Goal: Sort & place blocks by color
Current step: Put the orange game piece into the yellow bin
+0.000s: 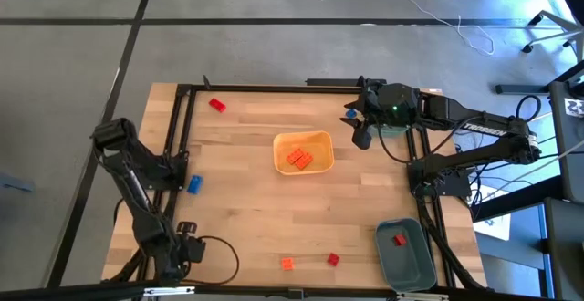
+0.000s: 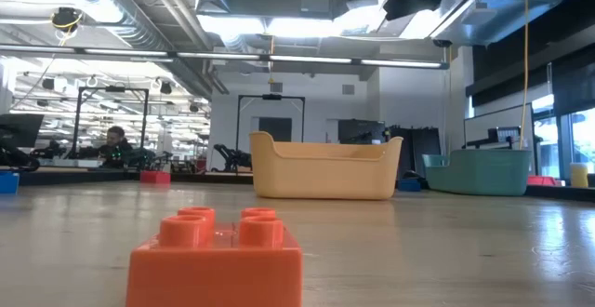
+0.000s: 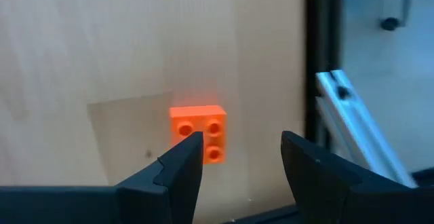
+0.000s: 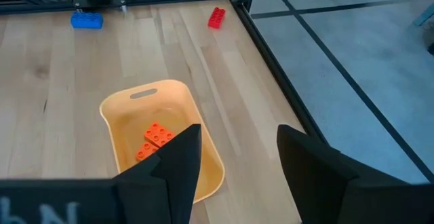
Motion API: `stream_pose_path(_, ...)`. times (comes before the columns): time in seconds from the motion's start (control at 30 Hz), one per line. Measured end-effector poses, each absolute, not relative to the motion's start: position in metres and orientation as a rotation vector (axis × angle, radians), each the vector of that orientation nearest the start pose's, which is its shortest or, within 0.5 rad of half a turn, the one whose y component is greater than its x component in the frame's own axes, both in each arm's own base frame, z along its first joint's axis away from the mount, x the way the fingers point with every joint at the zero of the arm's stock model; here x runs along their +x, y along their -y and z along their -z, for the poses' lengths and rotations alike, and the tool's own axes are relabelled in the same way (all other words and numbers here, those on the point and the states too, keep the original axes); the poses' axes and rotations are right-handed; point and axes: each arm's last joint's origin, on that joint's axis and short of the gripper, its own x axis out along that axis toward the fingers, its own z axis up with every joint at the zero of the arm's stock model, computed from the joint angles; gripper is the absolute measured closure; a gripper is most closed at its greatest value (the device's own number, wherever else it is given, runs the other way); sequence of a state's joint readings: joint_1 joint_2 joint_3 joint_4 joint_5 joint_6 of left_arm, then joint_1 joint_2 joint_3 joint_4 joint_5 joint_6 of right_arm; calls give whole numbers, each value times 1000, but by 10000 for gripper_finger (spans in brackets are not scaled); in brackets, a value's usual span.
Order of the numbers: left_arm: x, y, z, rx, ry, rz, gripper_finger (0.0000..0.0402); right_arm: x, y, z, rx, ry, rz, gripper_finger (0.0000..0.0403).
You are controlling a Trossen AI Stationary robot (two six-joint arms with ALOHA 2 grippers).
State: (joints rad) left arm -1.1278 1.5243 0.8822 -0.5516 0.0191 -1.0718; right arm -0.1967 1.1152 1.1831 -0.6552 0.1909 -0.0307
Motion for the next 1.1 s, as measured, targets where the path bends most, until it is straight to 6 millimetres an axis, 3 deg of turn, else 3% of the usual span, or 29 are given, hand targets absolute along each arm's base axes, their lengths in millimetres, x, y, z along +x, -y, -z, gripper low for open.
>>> stream_pose_path(0.47,117,244,-173,-236,-1410,157,212,219,49,-364,-1,-592,376,208)
stream_pose_path(0.77,110,248,-172,-217,-1406,176,212,219,49,-364,-2,-592,376,208)
stream_pose_path(1.1,113,255,-155,-187,-1416,155,212,219,49,-364,-2,-593,375,208)
